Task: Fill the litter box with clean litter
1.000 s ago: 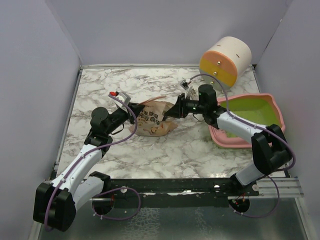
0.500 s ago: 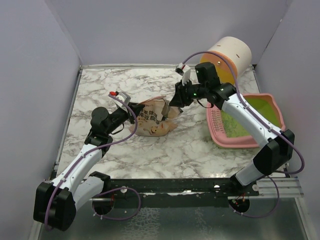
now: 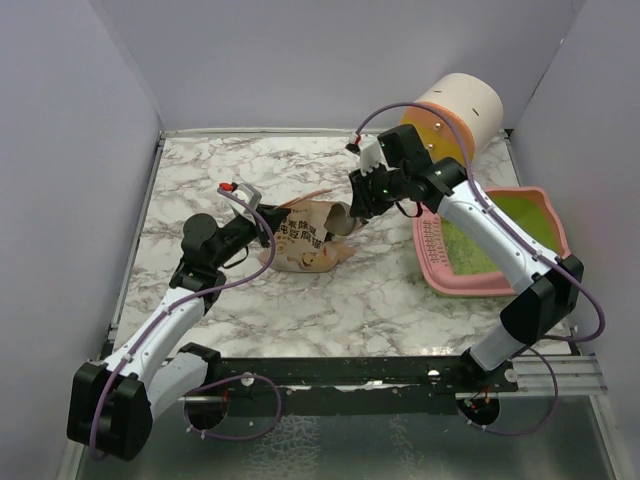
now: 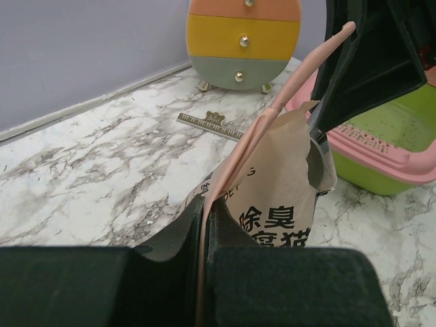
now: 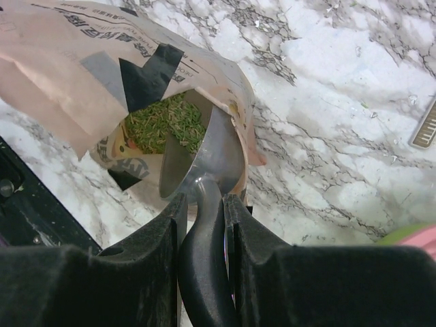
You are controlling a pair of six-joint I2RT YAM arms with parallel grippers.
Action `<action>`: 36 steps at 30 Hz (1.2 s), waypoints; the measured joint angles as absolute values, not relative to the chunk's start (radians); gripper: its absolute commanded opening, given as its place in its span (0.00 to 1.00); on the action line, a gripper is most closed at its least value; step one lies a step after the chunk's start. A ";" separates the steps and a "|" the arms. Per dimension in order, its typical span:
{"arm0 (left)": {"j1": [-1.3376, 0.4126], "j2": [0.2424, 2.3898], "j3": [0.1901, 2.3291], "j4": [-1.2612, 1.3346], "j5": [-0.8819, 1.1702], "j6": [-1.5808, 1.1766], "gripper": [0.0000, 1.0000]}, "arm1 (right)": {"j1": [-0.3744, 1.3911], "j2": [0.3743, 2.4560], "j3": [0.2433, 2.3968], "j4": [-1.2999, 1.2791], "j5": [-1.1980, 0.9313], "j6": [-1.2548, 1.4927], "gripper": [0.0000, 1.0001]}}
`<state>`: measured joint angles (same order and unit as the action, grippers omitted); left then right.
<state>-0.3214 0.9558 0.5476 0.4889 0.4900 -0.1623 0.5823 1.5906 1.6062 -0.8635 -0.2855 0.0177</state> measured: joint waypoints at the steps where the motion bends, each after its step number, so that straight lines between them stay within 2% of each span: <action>1: -0.321 0.957 0.548 0.490 0.490 -0.162 0.00 | 0.591 1.599 1.616 -0.867 -0.274 0.017 0.01; 14: -0.321 0.959 0.548 0.491 0.492 -0.162 0.00 | 0.742 1.756 1.696 -0.871 -0.113 0.024 0.01; 36: -0.317 0.992 0.548 0.508 0.491 -0.163 0.00 | 0.733 1.711 1.358 -0.415 -0.204 0.179 0.01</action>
<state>-0.3172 0.9924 0.5476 0.5076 0.4911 -0.1631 0.7334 1.7115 1.3582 -0.4152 -0.2043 0.1795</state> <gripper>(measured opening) 0.029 0.243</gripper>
